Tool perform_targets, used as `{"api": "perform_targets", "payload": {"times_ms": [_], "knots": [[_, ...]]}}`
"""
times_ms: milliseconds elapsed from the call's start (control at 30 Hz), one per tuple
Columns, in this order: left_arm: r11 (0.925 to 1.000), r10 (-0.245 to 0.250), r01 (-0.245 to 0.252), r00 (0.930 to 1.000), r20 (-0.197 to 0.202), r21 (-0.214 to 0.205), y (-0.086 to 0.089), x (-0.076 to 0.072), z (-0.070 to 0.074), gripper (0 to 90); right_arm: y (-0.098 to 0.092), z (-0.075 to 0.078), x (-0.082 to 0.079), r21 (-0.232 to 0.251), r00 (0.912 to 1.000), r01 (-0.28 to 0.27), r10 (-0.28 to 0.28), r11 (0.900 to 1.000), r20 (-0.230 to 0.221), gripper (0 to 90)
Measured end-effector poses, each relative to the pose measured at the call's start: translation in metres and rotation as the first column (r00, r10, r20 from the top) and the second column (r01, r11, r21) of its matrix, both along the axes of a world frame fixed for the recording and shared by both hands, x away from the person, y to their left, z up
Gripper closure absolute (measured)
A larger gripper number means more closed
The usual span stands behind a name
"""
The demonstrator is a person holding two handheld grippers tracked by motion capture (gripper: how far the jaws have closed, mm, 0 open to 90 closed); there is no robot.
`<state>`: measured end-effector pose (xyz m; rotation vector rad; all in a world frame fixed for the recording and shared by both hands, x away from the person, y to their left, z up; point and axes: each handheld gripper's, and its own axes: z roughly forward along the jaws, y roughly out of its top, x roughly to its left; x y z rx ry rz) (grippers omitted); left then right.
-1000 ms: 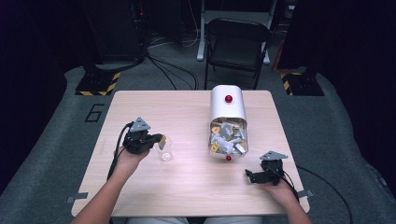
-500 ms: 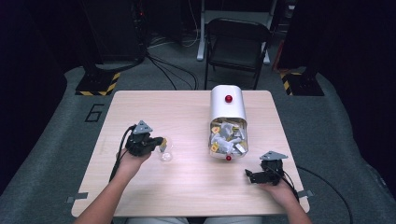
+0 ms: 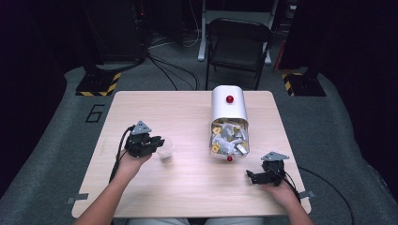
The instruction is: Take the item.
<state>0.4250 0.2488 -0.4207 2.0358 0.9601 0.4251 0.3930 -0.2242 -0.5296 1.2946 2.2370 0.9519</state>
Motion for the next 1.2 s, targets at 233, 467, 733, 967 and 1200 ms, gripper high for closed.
{"api": "perform_targets", "payload": {"times_ms": [233,467,733,967,1200], "knots": [[0.9997,0.022,-0.022,0.9996,0.016,-0.014,0.008,-0.003,0.003,62.6,0.000,0.000,0.000,0.000,1.0000,0.001,-0.001,1.0000,-0.001,0.7],[0.9971,0.065,-0.064,0.9974,0.030,-0.040,0.024,-0.007,0.008,58.7,0.000,0.000,0.000,0.000,1.0000,-0.001,0.001,1.0000,0.000,0.7],[0.9938,0.096,-0.094,0.9949,0.030,-0.059,0.037,-0.009,0.005,56.2,0.000,0.000,0.000,0.000,1.0000,0.000,0.000,1.0000,0.000,0.7],[0.9899,0.116,-0.115,0.9932,0.009,-0.084,0.049,-0.014,-0.008,55.3,0.000,0.000,0.000,0.000,1.0000,0.001,-0.001,1.0000,-0.001,0.7],[0.9826,0.152,-0.151,0.9883,0.003,-0.108,0.063,-0.018,-0.014,51.8,0.000,0.000,0.000,0.000,1.0000,-0.001,0.001,1.0000,0.001,0.7]]}}
